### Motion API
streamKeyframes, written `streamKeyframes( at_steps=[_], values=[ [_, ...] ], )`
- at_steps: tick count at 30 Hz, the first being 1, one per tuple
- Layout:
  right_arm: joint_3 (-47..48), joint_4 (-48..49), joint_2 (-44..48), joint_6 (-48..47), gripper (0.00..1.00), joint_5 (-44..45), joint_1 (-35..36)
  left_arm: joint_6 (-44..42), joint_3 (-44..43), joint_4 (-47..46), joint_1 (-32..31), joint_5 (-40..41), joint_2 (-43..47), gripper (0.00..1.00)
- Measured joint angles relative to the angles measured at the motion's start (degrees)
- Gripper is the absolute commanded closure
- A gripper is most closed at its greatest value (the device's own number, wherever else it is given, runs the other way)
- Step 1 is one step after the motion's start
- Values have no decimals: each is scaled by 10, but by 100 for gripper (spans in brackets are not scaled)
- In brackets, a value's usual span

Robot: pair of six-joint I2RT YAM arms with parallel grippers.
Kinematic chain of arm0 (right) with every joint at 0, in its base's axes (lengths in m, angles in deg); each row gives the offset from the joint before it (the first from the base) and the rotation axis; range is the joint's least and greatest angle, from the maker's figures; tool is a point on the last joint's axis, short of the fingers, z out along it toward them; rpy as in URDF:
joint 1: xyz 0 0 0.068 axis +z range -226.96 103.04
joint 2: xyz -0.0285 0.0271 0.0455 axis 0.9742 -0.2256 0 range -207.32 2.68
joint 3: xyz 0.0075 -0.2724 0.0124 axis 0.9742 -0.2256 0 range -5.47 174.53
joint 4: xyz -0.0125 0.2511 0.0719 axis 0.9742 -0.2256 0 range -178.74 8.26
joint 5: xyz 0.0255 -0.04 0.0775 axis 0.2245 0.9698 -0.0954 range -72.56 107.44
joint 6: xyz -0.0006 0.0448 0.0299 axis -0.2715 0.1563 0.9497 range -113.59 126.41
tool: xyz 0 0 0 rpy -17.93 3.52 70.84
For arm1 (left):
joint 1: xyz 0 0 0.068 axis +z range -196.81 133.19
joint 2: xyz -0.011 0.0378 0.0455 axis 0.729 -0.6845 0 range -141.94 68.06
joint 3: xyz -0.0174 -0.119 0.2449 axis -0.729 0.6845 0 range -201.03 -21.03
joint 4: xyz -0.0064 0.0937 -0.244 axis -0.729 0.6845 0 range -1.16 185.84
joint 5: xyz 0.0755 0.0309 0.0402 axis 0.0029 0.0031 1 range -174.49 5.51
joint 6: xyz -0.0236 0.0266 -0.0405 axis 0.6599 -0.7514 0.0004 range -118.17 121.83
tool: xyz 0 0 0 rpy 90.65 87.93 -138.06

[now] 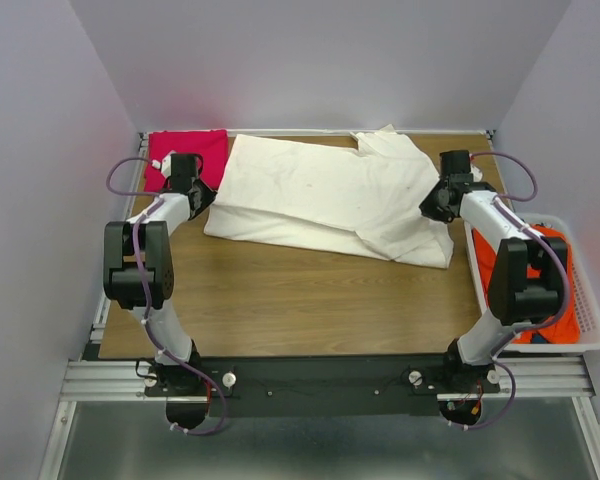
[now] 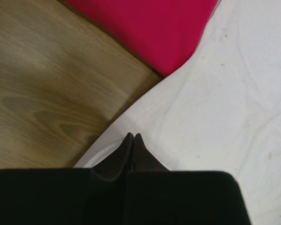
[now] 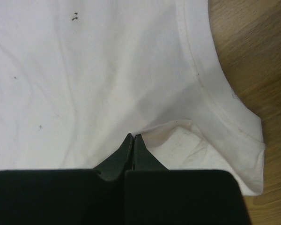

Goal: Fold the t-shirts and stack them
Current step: Fold the tshirt

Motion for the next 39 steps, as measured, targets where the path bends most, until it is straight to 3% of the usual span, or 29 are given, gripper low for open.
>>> streamKeyframes(
  at_steps=[17, 34, 39],
  values=[
    [10, 3, -42, -4, 100, 0, -5, -19, -57, 2, 1, -16, -42, 100],
    [10, 5, -27, -4, 100, -3, -17, -28, -83, 5, 1, -22, -54, 100],
    [12, 8, -41, -8, 91, -10, -18, -31, -92, 4, 1, -28, -74, 99]
  ],
)
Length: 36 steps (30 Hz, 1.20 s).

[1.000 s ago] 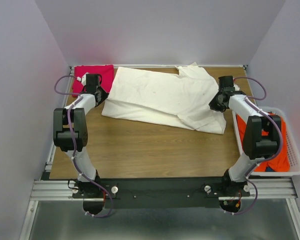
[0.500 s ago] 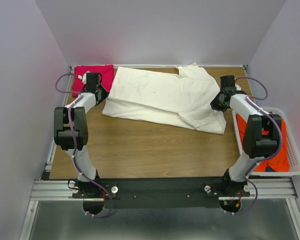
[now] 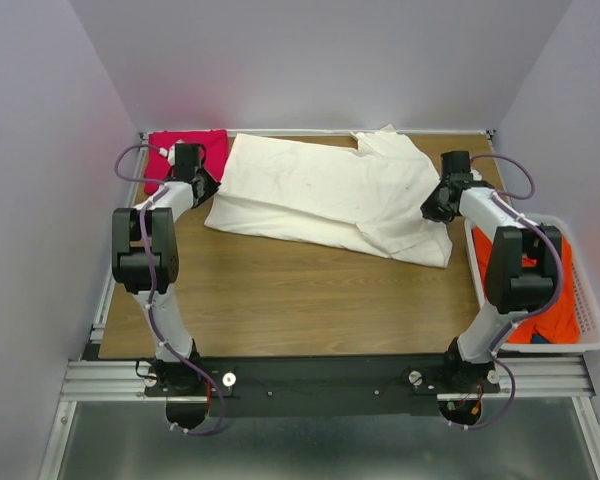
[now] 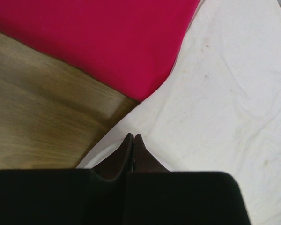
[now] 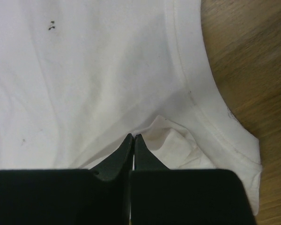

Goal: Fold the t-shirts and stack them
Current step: Fold the tshirt

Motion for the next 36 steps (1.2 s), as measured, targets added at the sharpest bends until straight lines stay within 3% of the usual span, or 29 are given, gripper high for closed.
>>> streamKeyframes(
  at_steps=[2, 3, 4, 6, 7, 15, 19, 26, 36],
  values=[
    [9, 0, -18, -5, 78, -6, 0, -3, -1, 0, 0, -2, -9, 77],
    [15, 0, -25, -9, 56, -9, 0, -4, -1, 0, 0, -3, -11, 57],
    [21, 1, -32, -13, 42, -13, 0, -6, -1, 0, 0, -4, -11, 45],
    [30, 2, -40, -19, 14, -20, -1, -9, 0, -3, 2, -5, -10, 34],
    [33, 3, -41, -27, 10, -23, -1, -12, 0, -5, 3, -5, -9, 34],
    [16, 10, 19, -41, 9, -19, 15, 1, 88, -27, 5, 17, 117, 36],
    [1, 13, 55, -38, 15, 5, 99, 36, 173, -38, -23, 56, 182, 36],
    [-7, 23, 37, -27, 20, 19, 244, 90, 272, -29, -51, 87, 178, 37],
    [0, 29, -32, -25, 21, 30, 286, 124, 273, -57, -49, 107, 159, 41]
  ],
)
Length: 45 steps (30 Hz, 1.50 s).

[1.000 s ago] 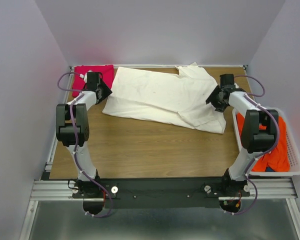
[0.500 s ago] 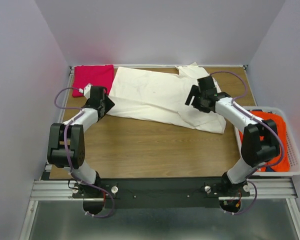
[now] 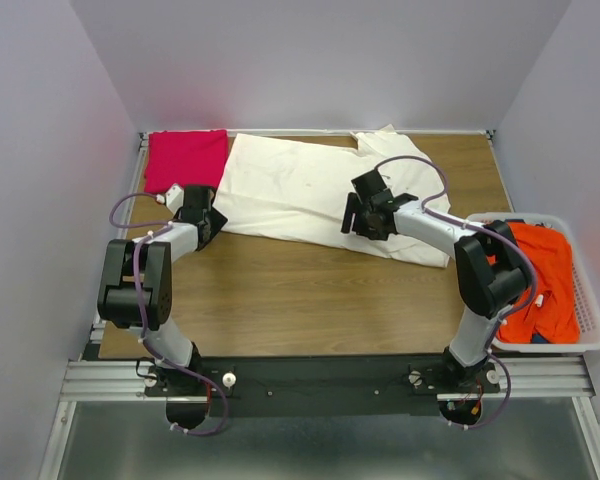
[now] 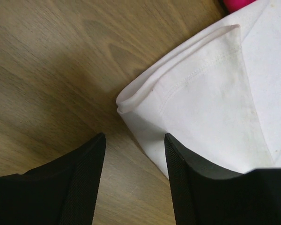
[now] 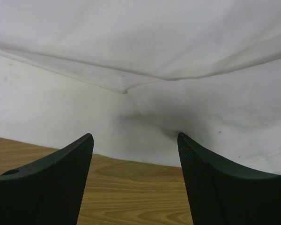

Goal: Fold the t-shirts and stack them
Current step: Fold the tshirt

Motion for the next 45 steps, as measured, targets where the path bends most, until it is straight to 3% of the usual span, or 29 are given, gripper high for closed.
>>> streamKeyframes(
  at_steps=[6, 12, 13, 14, 15, 22, 33, 38, 45],
  values=[
    [0, 4, -3, 0, 21, 7, 3, 7, -2, -24, 0, 0, -12, 48],
    [-2, 10, -3, 0, 22, 8, 3, 9, -13, -26, 0, 5, -30, 80],
    [-4, 13, -3, 0, 22, 9, 4, 10, -17, -24, 0, 7, -33, 93],
    [-6, 14, -3, 0, 23, 9, 4, 8, -20, -24, 0, 8, -36, 99],
    [-9, 15, -3, 0, 23, 10, 4, 8, -21, -23, 0, 9, -38, 100],
    [-28, 16, -3, -1, 27, 13, 5, 7, 0, -20, 0, 13, -20, 100],
    [-84, 51, 15, -10, 30, 41, 38, -1, 169, -26, 16, 11, 155, 100],
    [-150, 54, 73, 14, 30, 39, 95, -6, 249, 0, 55, 11, 287, 100],
    [-197, 44, 122, 78, 30, 39, 177, -13, 270, 35, 70, 11, 364, 100]
  ],
)
